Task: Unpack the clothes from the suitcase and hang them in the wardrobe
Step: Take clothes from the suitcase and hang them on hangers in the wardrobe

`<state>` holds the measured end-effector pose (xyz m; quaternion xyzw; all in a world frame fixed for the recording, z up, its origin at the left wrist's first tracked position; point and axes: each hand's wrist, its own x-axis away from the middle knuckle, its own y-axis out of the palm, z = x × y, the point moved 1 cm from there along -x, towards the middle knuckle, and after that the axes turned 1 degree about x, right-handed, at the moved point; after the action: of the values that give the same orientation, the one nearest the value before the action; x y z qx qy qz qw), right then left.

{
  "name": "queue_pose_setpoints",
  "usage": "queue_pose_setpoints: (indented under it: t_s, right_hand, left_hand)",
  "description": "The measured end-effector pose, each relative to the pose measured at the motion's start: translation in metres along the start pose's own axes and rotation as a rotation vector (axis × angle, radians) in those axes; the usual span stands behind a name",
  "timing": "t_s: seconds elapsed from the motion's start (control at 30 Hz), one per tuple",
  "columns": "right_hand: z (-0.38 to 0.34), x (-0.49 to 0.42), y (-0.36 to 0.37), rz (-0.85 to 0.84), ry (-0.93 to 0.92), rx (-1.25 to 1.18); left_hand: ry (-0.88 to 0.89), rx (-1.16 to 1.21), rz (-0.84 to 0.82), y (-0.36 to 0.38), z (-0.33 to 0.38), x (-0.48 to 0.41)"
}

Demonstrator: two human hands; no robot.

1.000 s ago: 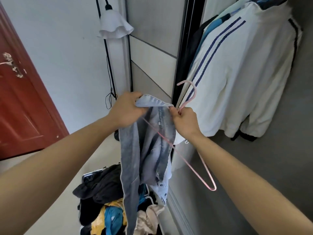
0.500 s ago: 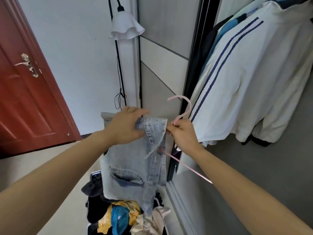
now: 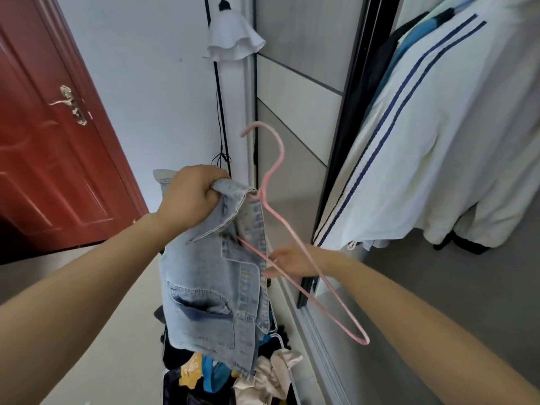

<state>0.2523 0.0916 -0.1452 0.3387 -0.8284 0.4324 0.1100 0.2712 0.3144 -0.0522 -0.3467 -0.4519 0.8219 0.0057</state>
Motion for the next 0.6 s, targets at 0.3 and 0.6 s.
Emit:
queue_pose_setpoints:
  t_s: [0.3, 0.6]
  right_hand:
    - [0.023, -0.052, 0.037, 0.13, -0.079, -0.119]
    - [0.027, -0.023, -0.012, 0.042, -0.066, -0.168]
  left_hand:
    - [0.051, -0.053, -0.025, -0.031, -0.016, 0.027]
    - [0.067, -0.086, -0.063, -0.051, -0.042, 0.041]
